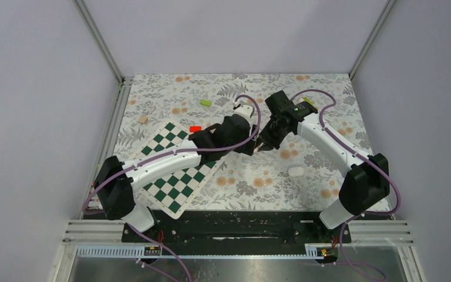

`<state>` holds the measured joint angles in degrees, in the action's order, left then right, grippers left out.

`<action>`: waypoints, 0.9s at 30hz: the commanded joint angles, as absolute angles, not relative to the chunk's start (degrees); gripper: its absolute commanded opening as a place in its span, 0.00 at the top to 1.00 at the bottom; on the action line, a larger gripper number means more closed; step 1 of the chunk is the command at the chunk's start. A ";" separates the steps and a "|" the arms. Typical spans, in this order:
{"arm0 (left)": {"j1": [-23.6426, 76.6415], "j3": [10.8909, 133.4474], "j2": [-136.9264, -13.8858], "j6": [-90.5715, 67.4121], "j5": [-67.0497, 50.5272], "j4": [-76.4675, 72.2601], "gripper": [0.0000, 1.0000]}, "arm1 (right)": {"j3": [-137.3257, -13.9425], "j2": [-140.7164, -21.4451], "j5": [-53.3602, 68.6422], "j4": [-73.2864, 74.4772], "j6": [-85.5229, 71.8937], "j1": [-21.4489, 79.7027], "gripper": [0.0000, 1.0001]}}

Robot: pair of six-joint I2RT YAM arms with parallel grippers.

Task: Insert the wireless bluetooth earbuds into the charging case
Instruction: Place the charging case with the earbuds at the center of the board.

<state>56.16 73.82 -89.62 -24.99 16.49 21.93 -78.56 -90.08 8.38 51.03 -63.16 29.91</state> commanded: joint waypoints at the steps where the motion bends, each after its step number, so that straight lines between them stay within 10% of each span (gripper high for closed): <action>1: 56.32 72.72 -85.23 -24.26 15.58 19.47 0.17 | -79.30 -87.66 10.31 51.47 -62.29 30.14 1.00; 4: 56.77 69.75 -82.49 -23.86 17.00 17.34 0.10 | -79.95 -87.89 10.51 52.44 -61.82 30.15 1.00; 27: 60.92 73.28 -84.78 -12.80 24.72 20.66 0.50 | -82.43 -89.37 11.91 53.73 -60.22 30.15 1.00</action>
